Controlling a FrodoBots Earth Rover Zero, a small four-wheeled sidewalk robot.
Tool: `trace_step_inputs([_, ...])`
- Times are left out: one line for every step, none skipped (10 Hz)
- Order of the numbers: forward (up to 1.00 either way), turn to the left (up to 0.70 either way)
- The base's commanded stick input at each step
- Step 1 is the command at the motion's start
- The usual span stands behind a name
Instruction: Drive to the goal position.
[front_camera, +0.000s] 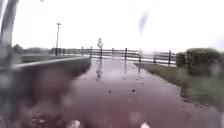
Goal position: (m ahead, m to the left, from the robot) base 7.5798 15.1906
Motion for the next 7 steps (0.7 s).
trace_step_inputs([0.70,0.00])
trace_step_inputs([0.70,0.00])
trace_step_inputs([0.70,0.00])
trace_step_inputs([0.70,0.00])
trace_step_inputs([0.70,0.00])
trace_step_inputs([0.70,0.00])
trace_step_inputs([0.70,0.00])
